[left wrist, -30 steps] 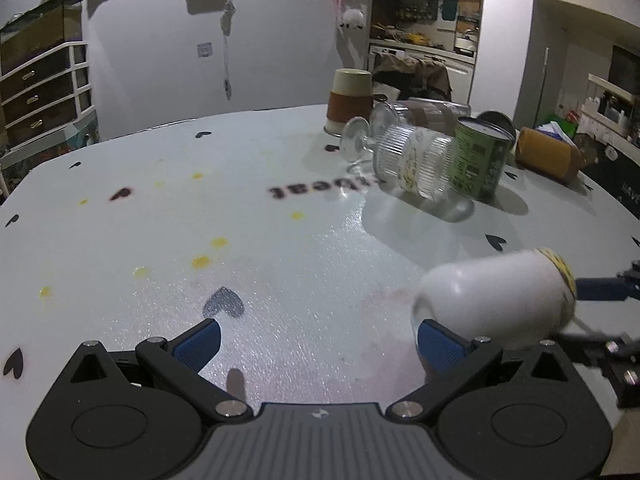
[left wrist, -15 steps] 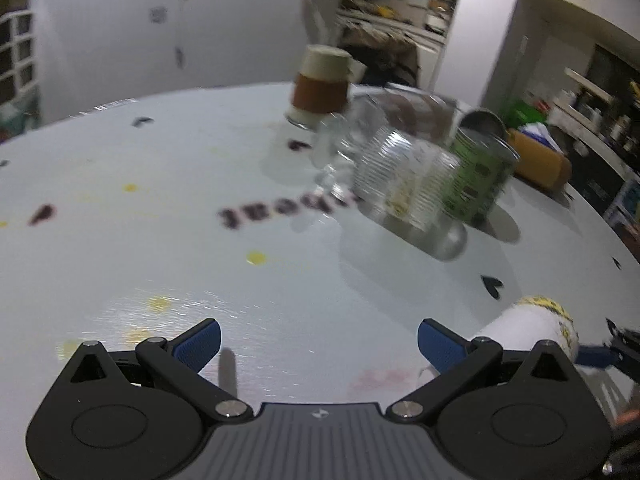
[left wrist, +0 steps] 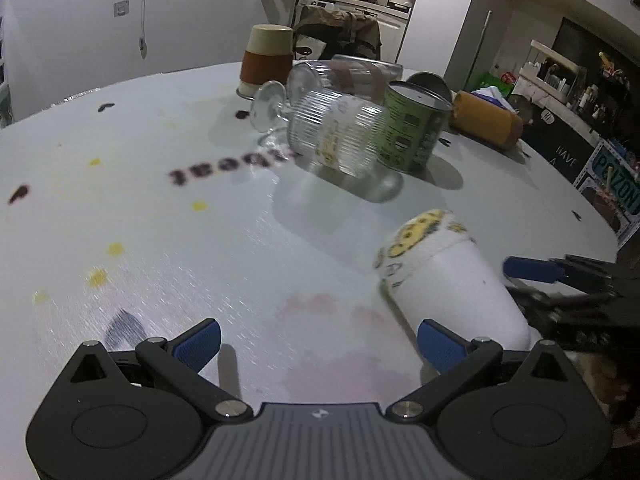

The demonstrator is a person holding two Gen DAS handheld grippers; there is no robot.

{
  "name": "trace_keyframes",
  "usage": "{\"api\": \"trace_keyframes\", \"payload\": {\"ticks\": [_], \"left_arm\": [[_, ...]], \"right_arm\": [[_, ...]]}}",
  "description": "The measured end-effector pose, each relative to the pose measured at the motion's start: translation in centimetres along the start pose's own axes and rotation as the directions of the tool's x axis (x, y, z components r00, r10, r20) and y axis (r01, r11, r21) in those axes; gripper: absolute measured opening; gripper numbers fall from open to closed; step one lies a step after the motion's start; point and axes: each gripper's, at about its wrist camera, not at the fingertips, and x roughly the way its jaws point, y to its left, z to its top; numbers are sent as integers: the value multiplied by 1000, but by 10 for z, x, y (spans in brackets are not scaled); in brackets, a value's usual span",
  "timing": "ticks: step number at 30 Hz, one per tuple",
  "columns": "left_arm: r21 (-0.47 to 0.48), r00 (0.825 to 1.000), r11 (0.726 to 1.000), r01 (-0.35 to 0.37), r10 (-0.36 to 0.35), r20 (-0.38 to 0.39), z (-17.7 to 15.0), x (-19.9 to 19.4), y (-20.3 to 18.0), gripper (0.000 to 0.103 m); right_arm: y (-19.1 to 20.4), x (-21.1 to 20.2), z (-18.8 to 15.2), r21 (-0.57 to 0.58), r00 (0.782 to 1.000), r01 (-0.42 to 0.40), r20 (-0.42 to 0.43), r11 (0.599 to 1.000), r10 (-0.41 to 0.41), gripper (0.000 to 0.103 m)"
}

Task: Flip cup upright
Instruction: 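Close the left tool on the cup's base while the right tool holds it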

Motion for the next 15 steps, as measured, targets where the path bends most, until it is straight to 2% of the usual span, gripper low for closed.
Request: {"api": "trace_keyframes", "payload": {"ticks": [4, 6, 10, 15], "left_arm": [[-51, 1000, 998, 21, -22, -2, -3, -4, 1, 103], [-83, 999, 996, 34, -34, 2, -3, -7, 3, 103], [-122, 998, 991, 57, -54, 27, 0, -12, 5, 97], [-200, 994, 974, 105, -99, 43, 9, -15, 5, 91]], "right_arm": [[-7, 0, 1, 48, 1000, -10, 9, 999, 10, 72], [-10, -8, 3, 73, 999, -20, 39, 997, 17, 72], [-10, -34, 7, 106, 985, -132, 128, 986, 118, 72], [6, -28, 4, 110, 973, -226, 64, 968, 220, 64]]}}
